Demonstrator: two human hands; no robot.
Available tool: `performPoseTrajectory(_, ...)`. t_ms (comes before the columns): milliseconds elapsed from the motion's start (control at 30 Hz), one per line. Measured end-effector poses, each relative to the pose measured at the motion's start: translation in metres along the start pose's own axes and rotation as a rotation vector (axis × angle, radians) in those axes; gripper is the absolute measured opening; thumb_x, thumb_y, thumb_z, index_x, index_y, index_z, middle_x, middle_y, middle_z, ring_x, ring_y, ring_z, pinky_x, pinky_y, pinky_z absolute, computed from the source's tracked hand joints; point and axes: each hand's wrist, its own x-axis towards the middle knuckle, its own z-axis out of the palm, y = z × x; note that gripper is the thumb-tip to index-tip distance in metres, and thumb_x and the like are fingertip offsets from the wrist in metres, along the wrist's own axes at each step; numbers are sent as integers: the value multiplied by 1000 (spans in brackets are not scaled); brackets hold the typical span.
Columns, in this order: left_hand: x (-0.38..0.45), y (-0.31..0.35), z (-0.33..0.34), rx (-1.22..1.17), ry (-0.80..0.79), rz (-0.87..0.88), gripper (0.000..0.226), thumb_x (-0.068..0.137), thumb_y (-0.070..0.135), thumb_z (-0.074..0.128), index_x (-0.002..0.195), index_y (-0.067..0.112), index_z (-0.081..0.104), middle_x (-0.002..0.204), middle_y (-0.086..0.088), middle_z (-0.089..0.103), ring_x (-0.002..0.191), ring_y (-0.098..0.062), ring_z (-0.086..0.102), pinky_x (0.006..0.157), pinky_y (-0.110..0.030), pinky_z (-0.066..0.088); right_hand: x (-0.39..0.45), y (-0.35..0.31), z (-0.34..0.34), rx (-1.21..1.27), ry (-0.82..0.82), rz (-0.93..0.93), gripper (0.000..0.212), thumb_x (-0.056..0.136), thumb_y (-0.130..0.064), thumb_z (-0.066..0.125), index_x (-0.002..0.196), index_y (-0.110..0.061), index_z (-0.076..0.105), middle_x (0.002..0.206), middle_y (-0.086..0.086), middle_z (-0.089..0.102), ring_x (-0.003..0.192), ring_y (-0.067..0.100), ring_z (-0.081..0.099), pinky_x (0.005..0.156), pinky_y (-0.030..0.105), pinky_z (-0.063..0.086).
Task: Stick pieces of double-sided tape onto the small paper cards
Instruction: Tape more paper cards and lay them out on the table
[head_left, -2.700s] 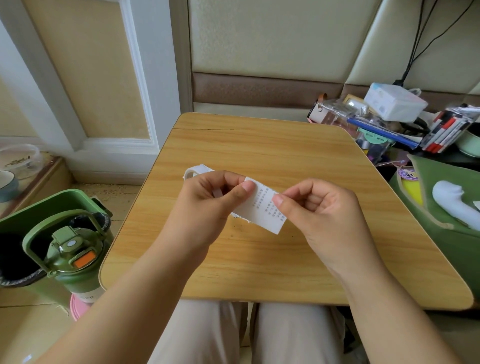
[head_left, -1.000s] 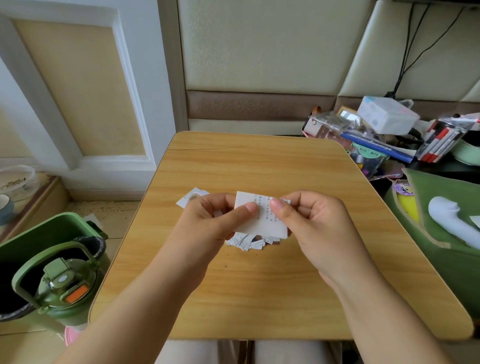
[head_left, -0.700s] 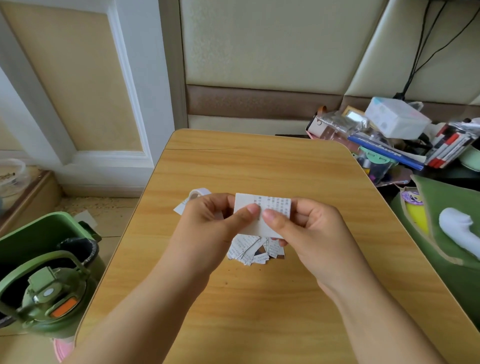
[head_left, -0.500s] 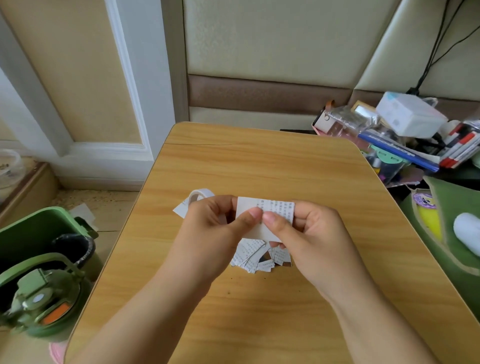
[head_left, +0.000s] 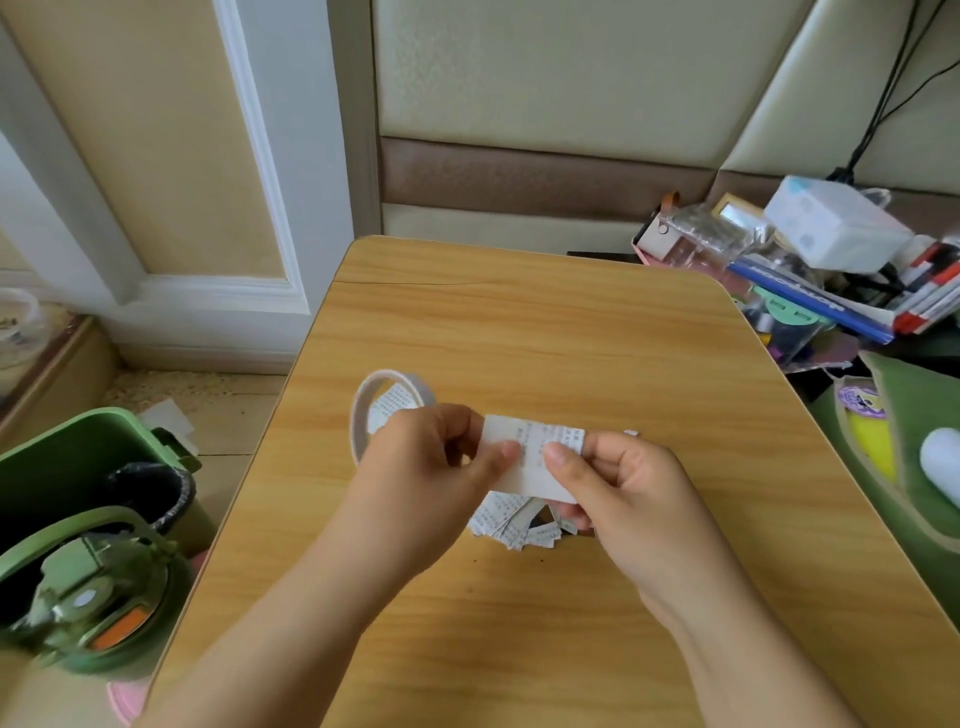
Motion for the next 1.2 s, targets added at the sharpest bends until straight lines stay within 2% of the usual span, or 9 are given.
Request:
performPoseTrajectory(100, -22, -12, -9, 417, 108, 322, 5, 81, 28, 69, 82, 23, 70, 62, 19, 54, 49, -1, 45, 49, -9, 33, -18, 23, -13, -198, 40, 76, 22, 87, -32, 65, 82, -12, 69, 74, 9, 71, 58, 19, 60, 62, 30, 44)
performPoseTrajectory(167, -41, -31, -6, 539, 35, 448, 7, 80, 22, 70, 87, 23, 72, 72, 9, 57, 59, -6, 52, 46, -19, 41, -34, 44, -14, -353, 19, 156, 21, 87, -28, 65, 77, -10, 67, 66, 5, 69, 54, 21, 55, 59, 29, 41)
performPoseTrajectory(300, -75, -66, 20, 689, -185, 611, 24, 82, 28, 51, 88, 24, 74, 81, 2, 64, 65, -20, 59, 50, -23, 41, -53, 72, -1, -617, 106, 134, 38, 85, -27, 66, 59, -12, 43, 42, -7, 37, 43, 9, 28, 46, 25, 24)
performPoseTrajectory(533, -90, -74, 37, 584, -178, 572, 29, 86, 26, 49, 97, 19, 74, 104, 0, 69, 90, -25, 64, 64, -35, 56, -54, 78, 10, -799, 300, -249, 26, 69, -10, 80, 86, -15, 60, 88, -1, 53, 87, 24, 52, 76, 34, 44)
performPoseTrajectory(700, -88, -69, 36, 582, -168, 590, 27, 84, 24, 49, 94, 20, 75, 110, 8, 69, 84, -27, 64, 61, -32, 55, -48, 82, 24, -717, 102, -269, 10, 82, 2, 61, 78, -6, 65, 82, 3, 57, 75, 18, 51, 68, 17, 32)
performPoseTrajectory(833, -87, -70, 37, 576, -137, 576, 29, 82, 26, 49, 89, 20, 76, 103, 10, 71, 80, -24, 64, 55, -29, 54, -41, 83, 11, -731, 221, -187, 12, 85, 2, 55, 77, -5, 61, 81, 2, 53, 77, 19, 46, 68, 25, 31)
performPoseTrajectory(967, -89, -72, 37, 555, -123, 594, 28, 82, 25, 50, 92, 22, 76, 105, 10, 70, 77, -25, 62, 58, -31, 53, -44, 81, 28, -756, 35, -221, 10, 90, -3, 53, 85, -5, 62, 96, 8, 59, 88, 23, 53, 75, 26, 37)
performPoseTrajectory(1133, -89, -76, 40, 547, -94, 594, 28, 82, 24, 50, 90, 20, 76, 103, 9, 71, 77, -25, 62, 58, -33, 54, -41, 86, 17, -745, 267, -216, 10, 85, 4, 58, 76, 0, 61, 83, 14, 59, 72, 25, 49, 67, 30, 37)
performPoseTrajectory(1200, -89, -77, 40, 546, -97, 600, 28, 82, 24, 49, 92, 20, 76, 104, 9, 70, 77, -25, 62, 58, -34, 54, -44, 87, 28, -755, 237, -288, 12, 81, 6, 58, 72, -2, 61, 78, 13, 61, 66, 19, 49, 65, 28, 40)
